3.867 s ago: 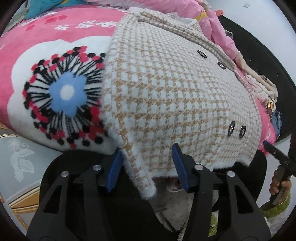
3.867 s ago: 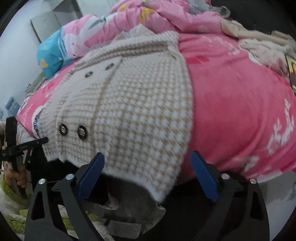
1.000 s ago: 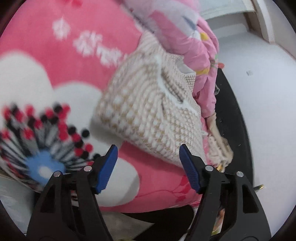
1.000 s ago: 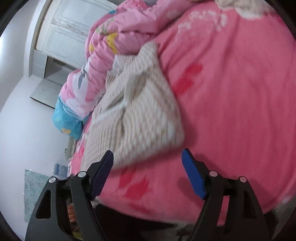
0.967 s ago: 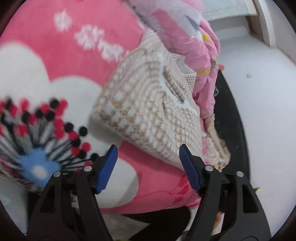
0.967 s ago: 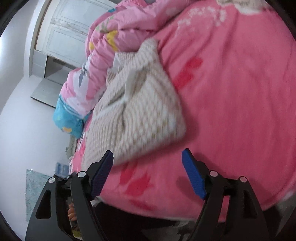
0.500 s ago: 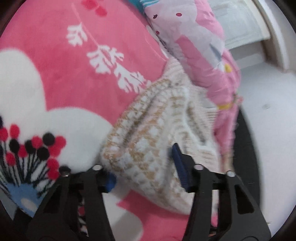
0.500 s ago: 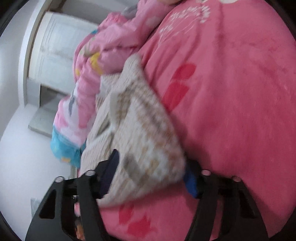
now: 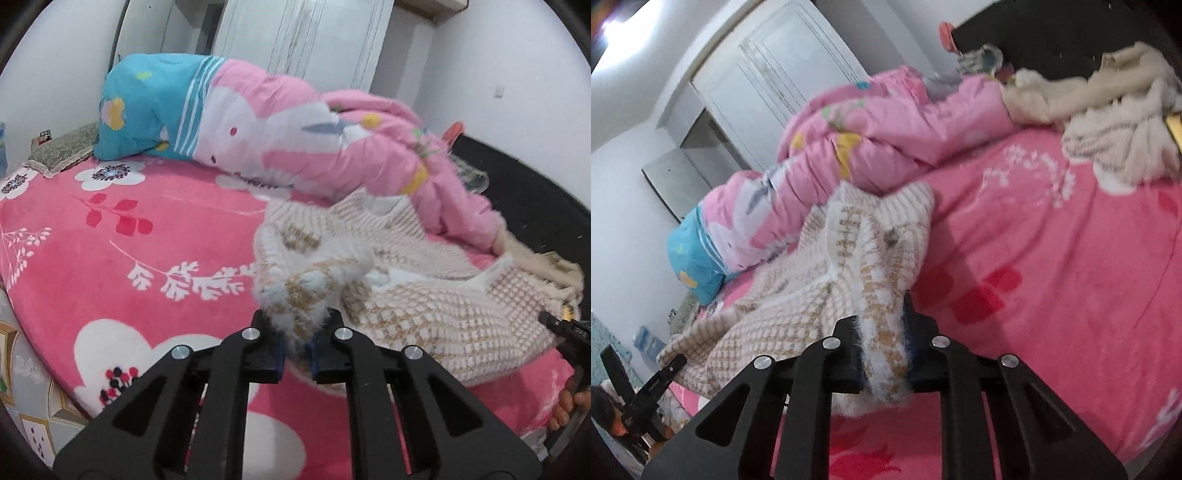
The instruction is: Fold large clothes
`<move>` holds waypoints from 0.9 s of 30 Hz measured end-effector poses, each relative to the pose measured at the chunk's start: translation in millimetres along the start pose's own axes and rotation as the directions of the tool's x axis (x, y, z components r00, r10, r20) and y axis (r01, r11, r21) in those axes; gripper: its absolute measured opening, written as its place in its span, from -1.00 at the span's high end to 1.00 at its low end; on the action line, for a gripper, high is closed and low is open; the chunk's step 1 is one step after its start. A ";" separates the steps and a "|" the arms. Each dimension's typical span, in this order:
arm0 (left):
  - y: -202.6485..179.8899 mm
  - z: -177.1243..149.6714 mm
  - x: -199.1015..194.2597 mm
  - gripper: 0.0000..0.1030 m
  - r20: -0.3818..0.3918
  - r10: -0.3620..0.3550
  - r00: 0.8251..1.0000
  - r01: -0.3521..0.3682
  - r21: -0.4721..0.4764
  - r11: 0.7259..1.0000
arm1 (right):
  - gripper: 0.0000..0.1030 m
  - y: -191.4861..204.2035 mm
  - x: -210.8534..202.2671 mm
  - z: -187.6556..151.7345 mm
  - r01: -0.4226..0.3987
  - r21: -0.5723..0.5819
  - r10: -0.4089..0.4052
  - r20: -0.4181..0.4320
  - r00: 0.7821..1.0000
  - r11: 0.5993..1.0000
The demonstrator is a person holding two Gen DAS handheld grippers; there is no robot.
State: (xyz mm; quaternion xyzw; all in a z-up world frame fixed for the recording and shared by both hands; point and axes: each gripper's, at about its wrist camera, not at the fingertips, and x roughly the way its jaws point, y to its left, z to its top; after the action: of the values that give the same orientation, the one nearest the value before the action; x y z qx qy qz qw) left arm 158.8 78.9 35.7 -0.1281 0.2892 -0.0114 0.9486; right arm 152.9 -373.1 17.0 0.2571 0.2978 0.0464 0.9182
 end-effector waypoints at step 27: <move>80.0 -66.0 -47.1 -0.35 -0.226 -0.140 0.964 0.119 -0.103 0.988 | -0.12 -14.3 -65.4 -64.5 -0.039 -0.084 0.017 -0.252 0.968 0.996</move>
State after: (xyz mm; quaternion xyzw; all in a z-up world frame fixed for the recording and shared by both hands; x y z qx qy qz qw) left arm 79.0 145.1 -11.4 -0.1862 0.3895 -0.0755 0.8988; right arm 61.6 -372.4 -0.5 0.2126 0.4056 0.1046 0.8828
